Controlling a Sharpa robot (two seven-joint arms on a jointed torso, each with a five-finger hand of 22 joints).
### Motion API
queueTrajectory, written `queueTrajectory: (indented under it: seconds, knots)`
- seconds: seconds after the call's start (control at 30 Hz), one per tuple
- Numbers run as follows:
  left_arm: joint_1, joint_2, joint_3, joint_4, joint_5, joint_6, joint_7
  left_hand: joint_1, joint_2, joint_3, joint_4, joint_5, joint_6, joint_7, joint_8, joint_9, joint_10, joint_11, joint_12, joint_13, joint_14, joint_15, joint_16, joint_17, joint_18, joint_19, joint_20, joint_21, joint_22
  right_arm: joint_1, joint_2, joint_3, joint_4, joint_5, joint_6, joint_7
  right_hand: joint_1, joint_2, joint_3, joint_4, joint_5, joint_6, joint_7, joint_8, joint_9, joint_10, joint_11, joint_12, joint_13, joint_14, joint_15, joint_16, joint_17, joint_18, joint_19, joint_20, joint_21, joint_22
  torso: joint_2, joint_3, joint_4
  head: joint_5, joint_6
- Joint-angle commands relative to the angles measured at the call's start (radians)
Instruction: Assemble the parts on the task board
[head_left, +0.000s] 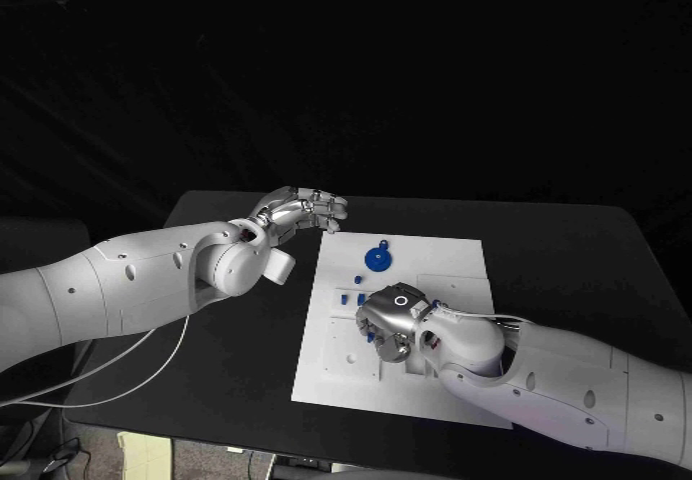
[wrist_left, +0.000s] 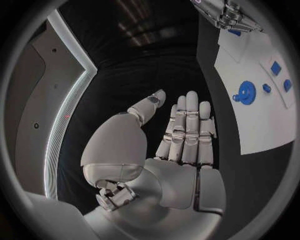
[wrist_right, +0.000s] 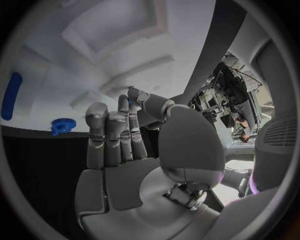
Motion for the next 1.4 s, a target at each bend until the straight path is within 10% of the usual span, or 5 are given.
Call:
queueTrajectory:
  seconds: [0.03, 0.77, 1.03, 1.4]
  knots:
    - [0.001, 0.002, 0.001, 0.002, 0.006, 0.014, 0.003, -0.009, -0.005, -0.004, 0.002, 0.006, -0.007, -0.003, 0.003, -0.001, -0.005, 0.001, -0.002, -0.001, 0.009, 0.0, -0.006, 0.001, 0.014, 0.007, 0.003, -0.004, 0.001, -0.001, 0.004, -0.002, 0.0, -0.015, 0.024, -0.001, -0.007, 0.001, 0.001, -0.005, 0.0, 0.005, 0.0, 0.002, 0.002, 0.039, 0.01, -0.003, -0.002, -0.003, -0.002, -0.003, -0.001, 0.084, -0.002, -0.006, 0.004, 0.017, 0.0, -0.0001, -0.0002, -0.001, 0.0]
    - [0.001, 0.001, 0.001, 0.002, 0.006, 0.016, 0.0, -0.008, -0.006, -0.004, 0.002, 0.005, -0.011, -0.002, 0.002, -0.002, -0.007, 0.002, -0.002, -0.002, 0.009, 0.0, -0.01, 0.005, 0.014, 0.007, 0.003, -0.005, 0.002, -0.001, 0.007, -0.023, -0.007, 0.008, 0.013, 0.001, -0.013, 0.002, 0.005, -0.008, 0.001, -0.004, 0.003, -0.006, 0.001, 0.028, 0.014, -0.014, -0.001, -0.006, 0.001, -0.007, -0.004, 0.084, -0.005, -0.005, 0.001, 0.016, 0.0, 0.0003, 0.0001, -0.002, -0.004]
    - [0.002, -0.001, 0.001, 0.001, 0.006, 0.015, -0.001, -0.008, -0.007, -0.005, 0.001, 0.005, -0.012, -0.001, 0.001, -0.003, -0.007, 0.002, -0.002, -0.002, 0.009, 0.0, -0.012, 0.006, 0.014, 0.007, 0.003, -0.006, 0.002, 0.0, -0.004, -0.023, -0.004, 0.045, -0.066, 0.003, -0.053, -0.058, -0.069, -0.027, -0.003, -0.125, 0.055, -0.077, -0.026, -0.095, 0.063, -0.097, -0.032, -0.015, 0.048, -0.007, -0.004, 0.084, -0.009, -0.002, -0.002, 0.015, 0.0, 0.0002, -0.0005, -0.002, -0.003]
    - [0.002, -0.003, 0.001, 0.0, 0.006, 0.018, -0.002, -0.008, -0.008, -0.005, 0.001, 0.004, -0.014, -0.001, 0.001, -0.003, -0.008, 0.002, -0.002, -0.002, 0.009, 0.001, -0.014, 0.008, 0.014, 0.007, 0.003, -0.007, 0.003, 0.002, -0.062, -0.011, 0.051, 0.055, -0.132, -0.01, -0.04, -0.064, -0.125, -0.062, -0.002, -0.163, 0.056, -0.089, -0.036, -0.172, 0.099, -0.154, -0.073, -0.04, 0.084, -0.009, -0.007, 0.084, -0.036, 0.007, -0.023, 0.011, 0.0, 0.0002, -0.0003, -0.009, 0.003]
